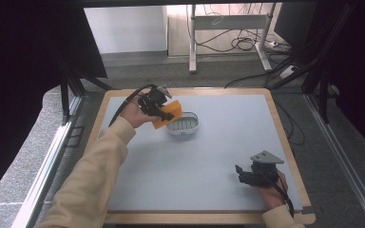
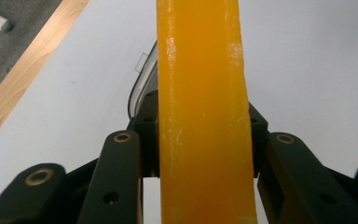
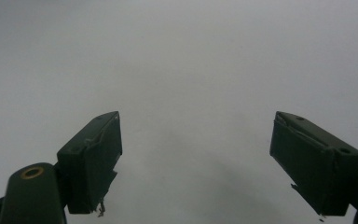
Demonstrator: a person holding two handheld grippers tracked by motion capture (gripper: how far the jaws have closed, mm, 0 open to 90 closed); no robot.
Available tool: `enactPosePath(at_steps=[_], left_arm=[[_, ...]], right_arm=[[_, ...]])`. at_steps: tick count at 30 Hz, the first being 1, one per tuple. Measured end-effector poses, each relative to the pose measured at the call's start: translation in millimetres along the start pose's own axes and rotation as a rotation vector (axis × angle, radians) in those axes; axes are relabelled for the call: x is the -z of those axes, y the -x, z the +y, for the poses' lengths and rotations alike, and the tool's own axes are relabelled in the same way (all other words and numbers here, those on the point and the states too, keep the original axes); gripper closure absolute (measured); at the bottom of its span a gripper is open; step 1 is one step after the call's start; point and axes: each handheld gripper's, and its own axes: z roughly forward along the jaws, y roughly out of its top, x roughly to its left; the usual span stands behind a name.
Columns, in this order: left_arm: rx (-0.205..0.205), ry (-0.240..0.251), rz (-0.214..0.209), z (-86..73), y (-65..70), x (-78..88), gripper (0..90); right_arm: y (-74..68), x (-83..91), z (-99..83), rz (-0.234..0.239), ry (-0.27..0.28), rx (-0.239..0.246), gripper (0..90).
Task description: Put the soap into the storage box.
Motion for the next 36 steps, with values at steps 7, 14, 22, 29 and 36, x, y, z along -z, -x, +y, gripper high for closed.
enactPosePath(at_steps=[7, 14, 22, 29, 36], left_arm=[[-0.013, -0.017, -0.019, 5.5, -4.8, -10.8, 62.1], [-0.03, -0.031, -0.036, 10.8, -7.8, -20.9, 62.1], [-0.055, -0.033, -0.051, 16.3, -2.6, -24.9, 62.1], [-0.082, -0.041, -0.055, 21.1, -2.6, -33.5, 62.1], [-0.098, -0.046, -0.069, 23.2, -9.0, -42.7, 62.1]], right_arm=[[1.0, 0.5, 0.2, -0.005, 0.001, -0.005, 17.2], [0.7, -0.4, 0.1, -0.003, -0.001, -0.005, 17.2], [0.8, -0.2, 0.1, -0.003, 0.001, -0.003, 17.2], [0.5, 0.2, 0.4, -0.002, 0.0, -0.002, 17.3], [0.8, -0.4, 0.4, -0.004, 0.001, -0.003, 17.3]])
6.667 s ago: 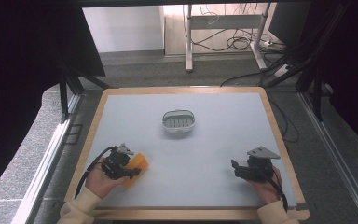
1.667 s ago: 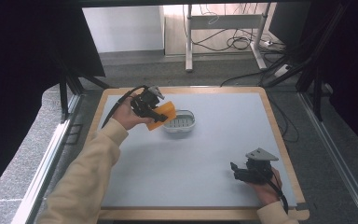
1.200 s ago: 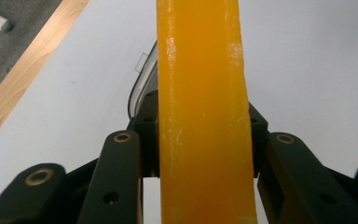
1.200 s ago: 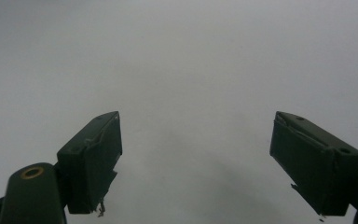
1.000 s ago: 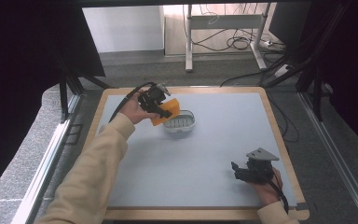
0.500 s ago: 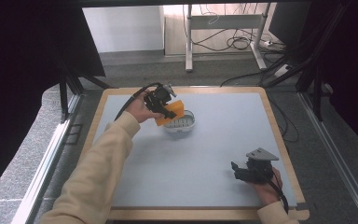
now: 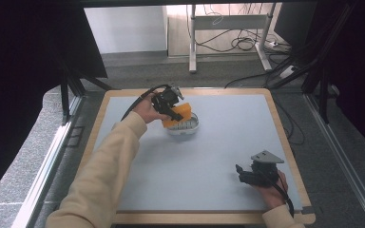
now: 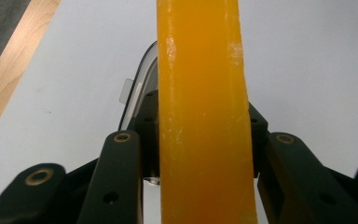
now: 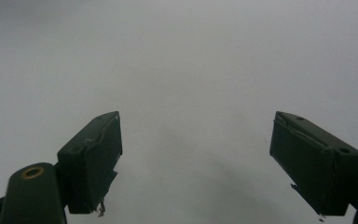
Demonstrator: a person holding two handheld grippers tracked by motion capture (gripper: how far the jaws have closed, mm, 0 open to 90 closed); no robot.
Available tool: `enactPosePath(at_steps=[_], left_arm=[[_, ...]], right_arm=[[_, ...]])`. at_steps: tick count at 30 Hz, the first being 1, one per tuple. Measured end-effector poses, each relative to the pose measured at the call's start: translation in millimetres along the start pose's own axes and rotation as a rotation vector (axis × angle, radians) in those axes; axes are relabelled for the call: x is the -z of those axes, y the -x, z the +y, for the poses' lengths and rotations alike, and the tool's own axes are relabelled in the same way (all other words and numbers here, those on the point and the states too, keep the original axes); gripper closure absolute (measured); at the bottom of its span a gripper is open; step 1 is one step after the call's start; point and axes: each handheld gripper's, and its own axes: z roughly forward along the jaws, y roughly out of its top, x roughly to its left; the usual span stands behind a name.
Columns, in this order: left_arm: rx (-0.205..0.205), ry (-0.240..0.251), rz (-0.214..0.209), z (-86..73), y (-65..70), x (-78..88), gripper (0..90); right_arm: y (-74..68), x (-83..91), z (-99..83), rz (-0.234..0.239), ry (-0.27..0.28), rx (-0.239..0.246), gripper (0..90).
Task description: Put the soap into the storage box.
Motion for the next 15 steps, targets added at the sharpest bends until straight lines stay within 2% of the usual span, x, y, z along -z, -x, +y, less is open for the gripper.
enactPosePath(at_steps=[4, 10, 15], left_arm=[[-0.012, -0.001, -0.005, 1.7, -2.4, -3.1, 62.2], [-0.053, -0.006, -0.03, 7.7, -6.8, -13.5, 62.2], [-0.054, -0.014, -0.047, 9.6, -10.0, -23.2, 62.1]], right_arm=[[0.3, -0.3, -0.1, -0.001, -0.001, -0.001, 17.3], [0.9, -0.6, -0.4, -0.001, -0.004, -0.002, 17.3], [2.0, -0.5, -0.8, -0.003, -0.007, -0.006, 17.3]])
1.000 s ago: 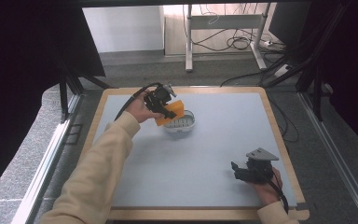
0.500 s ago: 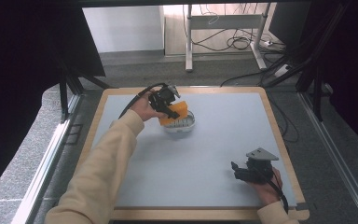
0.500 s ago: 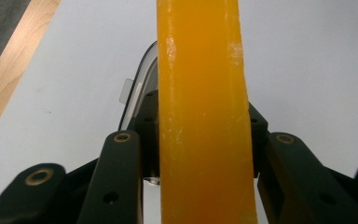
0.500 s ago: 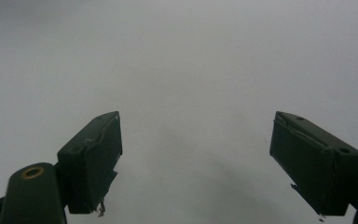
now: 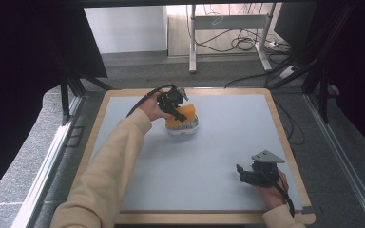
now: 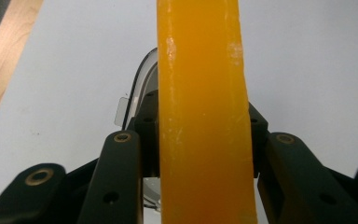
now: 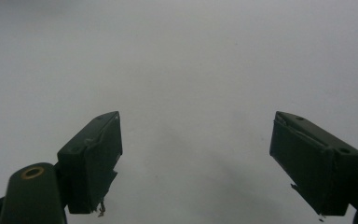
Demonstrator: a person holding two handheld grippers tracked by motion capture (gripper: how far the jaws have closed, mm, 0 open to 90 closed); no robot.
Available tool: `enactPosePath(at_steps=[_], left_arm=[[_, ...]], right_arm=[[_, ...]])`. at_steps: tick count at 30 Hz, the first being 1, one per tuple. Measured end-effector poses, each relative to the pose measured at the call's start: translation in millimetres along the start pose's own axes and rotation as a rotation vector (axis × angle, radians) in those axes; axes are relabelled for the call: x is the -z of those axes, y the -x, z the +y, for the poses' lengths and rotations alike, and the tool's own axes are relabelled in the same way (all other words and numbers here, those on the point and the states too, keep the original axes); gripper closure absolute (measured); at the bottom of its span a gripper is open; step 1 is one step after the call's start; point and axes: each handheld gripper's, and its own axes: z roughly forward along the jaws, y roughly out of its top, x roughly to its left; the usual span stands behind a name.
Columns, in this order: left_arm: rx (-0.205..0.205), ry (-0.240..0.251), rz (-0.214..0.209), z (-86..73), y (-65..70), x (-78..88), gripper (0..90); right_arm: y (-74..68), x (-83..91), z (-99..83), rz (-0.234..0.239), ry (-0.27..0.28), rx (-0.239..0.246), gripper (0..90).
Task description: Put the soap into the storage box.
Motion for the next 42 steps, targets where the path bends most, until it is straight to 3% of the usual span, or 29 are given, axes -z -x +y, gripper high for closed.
enactPosePath(at_steps=[12, 25, 31, 34, 39, 42], left_arm=[[-0.014, -0.005, -0.032, 0.5, -6.5, -11.0, 62.1], [-0.024, -0.048, -0.055, -1.6, -8.9, -27.9, 62.0], [-0.018, -0.038, -0.03, -1.6, -7.5, -30.1, 61.4], [-0.013, -0.023, -0.024, -1.8, -8.8, -25.5, 55.4], [-0.01, -0.021, 0.046, -3.6, -9.8, -20.6, 44.6], [-0.01, -0.013, 0.064, -4.8, -10.0, -17.8, 42.5]], right_arm=[[0.6, -1.0, -0.9, -0.005, -0.003, -0.001, 17.3], [0.2, -2.2, -1.4, -0.004, -0.01, -0.001, 17.3], [0.2, -2.0, -1.4, -0.006, -0.01, -0.001, 17.3], [-0.4, -0.9, -1.0, -0.005, -0.005, 0.002, 17.3], [0.3, -2.2, -1.5, -0.005, -0.01, 0.0, 17.3], [-0.3, -1.7, -1.0, -0.005, -0.01, 0.002, 17.3]])
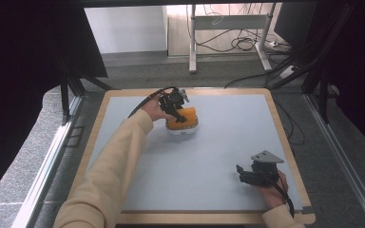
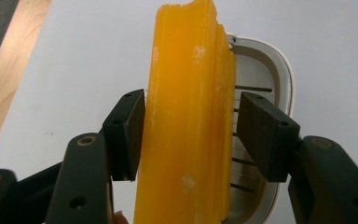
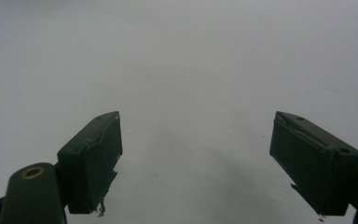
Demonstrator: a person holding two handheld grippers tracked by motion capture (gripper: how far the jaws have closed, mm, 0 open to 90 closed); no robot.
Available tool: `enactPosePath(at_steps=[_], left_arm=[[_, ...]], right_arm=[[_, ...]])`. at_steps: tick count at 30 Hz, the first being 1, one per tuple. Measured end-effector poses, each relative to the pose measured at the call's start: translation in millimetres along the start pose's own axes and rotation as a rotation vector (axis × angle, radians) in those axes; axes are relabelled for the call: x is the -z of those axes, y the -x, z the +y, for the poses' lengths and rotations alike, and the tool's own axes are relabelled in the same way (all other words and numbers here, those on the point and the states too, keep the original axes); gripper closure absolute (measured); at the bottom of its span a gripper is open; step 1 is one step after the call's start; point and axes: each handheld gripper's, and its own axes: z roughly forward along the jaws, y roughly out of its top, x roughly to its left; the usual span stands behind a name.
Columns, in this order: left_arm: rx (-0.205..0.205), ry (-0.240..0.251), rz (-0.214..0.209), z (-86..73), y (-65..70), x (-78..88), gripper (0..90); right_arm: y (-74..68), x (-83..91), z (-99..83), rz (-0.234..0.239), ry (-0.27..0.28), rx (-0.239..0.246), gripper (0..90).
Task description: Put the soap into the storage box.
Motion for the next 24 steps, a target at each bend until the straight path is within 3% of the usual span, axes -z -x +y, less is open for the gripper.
enactPosePath(at_steps=[12, 17, 24], left_arm=[[0.028, 0.028, 0.069, -1.0, -1.0, 12.0, 31.2], [0.04, 0.04, 0.079, -1.3, -1.4, 17.2, 28.9], [0.094, 0.099, 0.083, -7.6, 2.9, 36.0, 27.8]], right_arm=[[-0.8, -0.1, -0.1, 0.003, -0.002, 0.004, 17.3], [-0.9, 0.0, -0.2, 0.002, -0.002, 0.004, 17.3], [-0.6, 0.0, -0.2, 0.001, -0.002, 0.002, 17.3]])
